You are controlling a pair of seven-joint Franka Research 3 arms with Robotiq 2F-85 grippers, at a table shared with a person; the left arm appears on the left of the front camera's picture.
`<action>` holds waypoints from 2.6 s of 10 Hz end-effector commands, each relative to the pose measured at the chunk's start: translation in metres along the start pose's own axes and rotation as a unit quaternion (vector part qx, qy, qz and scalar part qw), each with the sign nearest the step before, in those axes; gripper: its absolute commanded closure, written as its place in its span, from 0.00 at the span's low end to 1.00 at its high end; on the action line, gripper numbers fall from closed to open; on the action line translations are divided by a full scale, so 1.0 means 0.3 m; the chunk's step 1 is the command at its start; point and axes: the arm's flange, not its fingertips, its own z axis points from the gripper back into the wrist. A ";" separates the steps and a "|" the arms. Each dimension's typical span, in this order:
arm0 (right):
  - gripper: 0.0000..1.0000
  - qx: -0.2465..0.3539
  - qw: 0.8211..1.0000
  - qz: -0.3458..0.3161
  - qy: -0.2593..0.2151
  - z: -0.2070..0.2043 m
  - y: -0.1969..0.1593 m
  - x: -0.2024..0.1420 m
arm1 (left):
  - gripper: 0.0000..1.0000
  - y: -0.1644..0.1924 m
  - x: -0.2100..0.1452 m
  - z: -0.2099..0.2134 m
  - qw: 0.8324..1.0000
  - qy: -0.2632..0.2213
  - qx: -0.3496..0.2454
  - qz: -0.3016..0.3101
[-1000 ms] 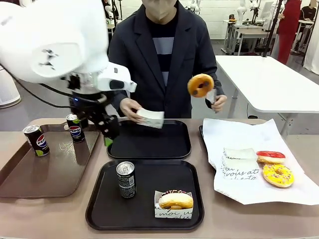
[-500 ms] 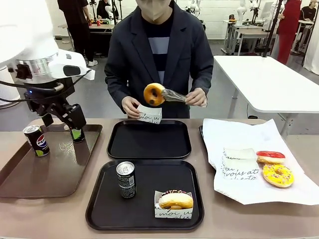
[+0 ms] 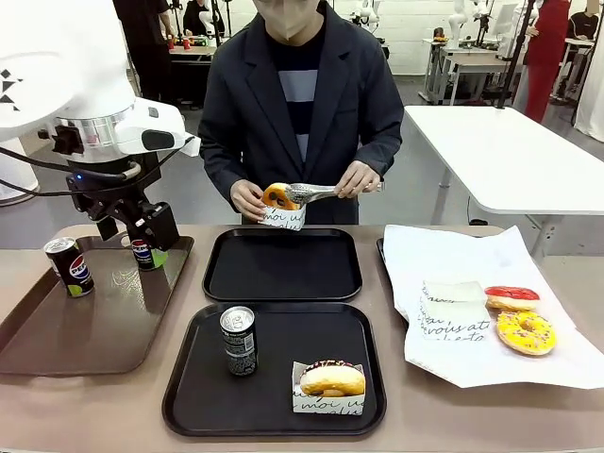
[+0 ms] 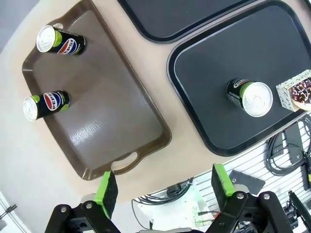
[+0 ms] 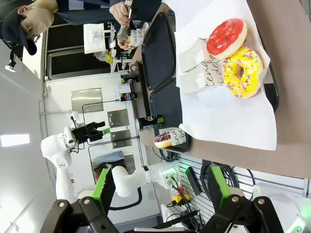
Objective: Set up donuts and drinks on trays.
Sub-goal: Pick up one Pepsi coke from the Handle tray and place it on the Flat Tray without a Pepsi coke.
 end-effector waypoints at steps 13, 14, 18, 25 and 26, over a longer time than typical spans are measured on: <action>0.00 0.016 1.000 0.008 -0.006 -0.008 0.003 0.004 | 0.00 0.849 -0.014 -0.474 0.984 -0.058 0.012 0.169; 0.00 0.016 1.000 0.008 -0.006 -0.008 0.003 0.004 | 0.00 0.831 -0.020 -0.496 0.979 -0.088 0.019 0.181; 0.00 0.016 1.000 0.008 -0.006 -0.008 0.003 0.004 | 0.00 0.833 -0.010 -0.494 0.982 -0.077 0.000 0.170; 0.00 0.016 1.000 0.008 -0.006 -0.008 0.003 0.004 | 0.00 0.896 0.104 -0.568 0.976 -0.028 0.024 0.217; 0.00 0.016 1.000 0.008 -0.006 -0.008 0.003 0.004 | 0.00 0.903 0.106 -0.582 0.974 -0.018 0.020 0.226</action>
